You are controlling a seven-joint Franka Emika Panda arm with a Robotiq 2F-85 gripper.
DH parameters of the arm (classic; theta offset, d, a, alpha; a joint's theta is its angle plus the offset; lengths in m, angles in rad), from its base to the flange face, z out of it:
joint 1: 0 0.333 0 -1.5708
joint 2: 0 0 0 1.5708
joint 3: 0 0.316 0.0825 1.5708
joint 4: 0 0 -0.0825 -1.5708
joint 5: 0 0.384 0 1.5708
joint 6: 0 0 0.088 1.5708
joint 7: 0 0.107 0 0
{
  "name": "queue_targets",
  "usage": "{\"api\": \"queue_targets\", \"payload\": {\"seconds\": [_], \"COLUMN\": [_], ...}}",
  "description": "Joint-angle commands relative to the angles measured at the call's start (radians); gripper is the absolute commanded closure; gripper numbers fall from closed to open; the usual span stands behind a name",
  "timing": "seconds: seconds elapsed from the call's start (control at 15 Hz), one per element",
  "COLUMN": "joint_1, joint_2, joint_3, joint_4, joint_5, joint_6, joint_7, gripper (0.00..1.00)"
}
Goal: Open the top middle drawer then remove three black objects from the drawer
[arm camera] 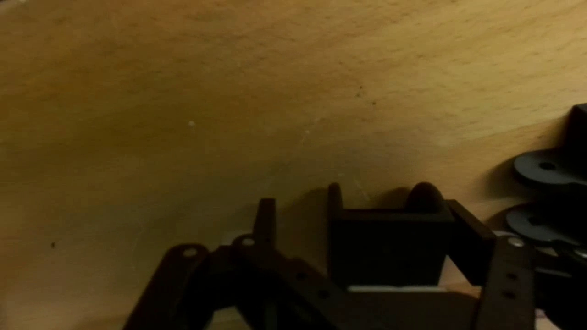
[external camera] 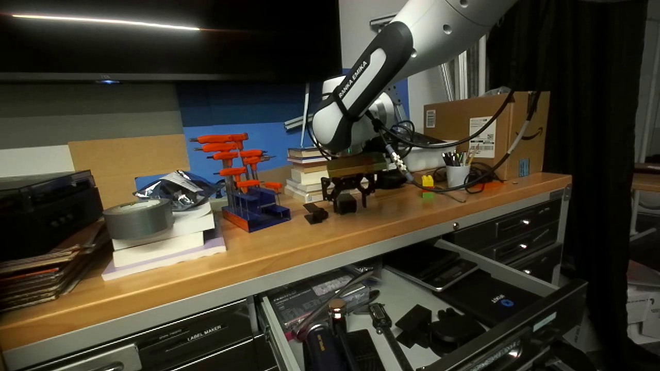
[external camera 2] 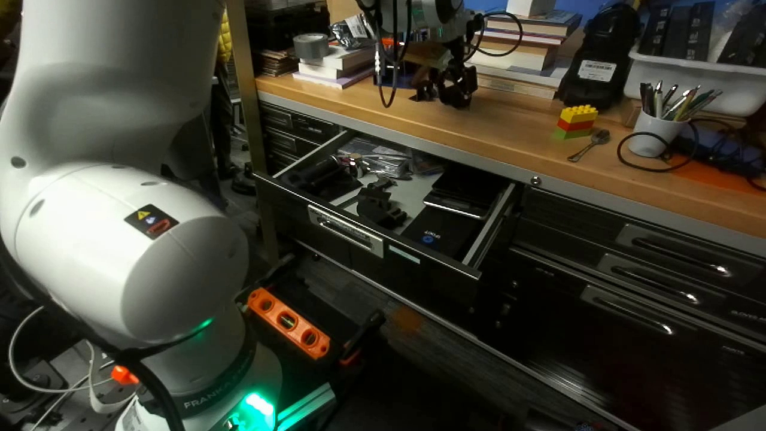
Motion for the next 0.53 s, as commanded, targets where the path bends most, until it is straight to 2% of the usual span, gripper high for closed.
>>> {"api": "queue_targets", "payload": {"seconds": [0.0,0.47], "joint_1": [0.027,0.038], "joint_2": [-0.014,-0.171], "joint_3": [-0.038,-0.037], "joint_4": [0.025,-0.125], "joint_5": [-0.008,-0.021], "joint_6": [-0.096,-0.225], "joint_7": [0.017,0.056], "gripper": [0.00,0.00]}}
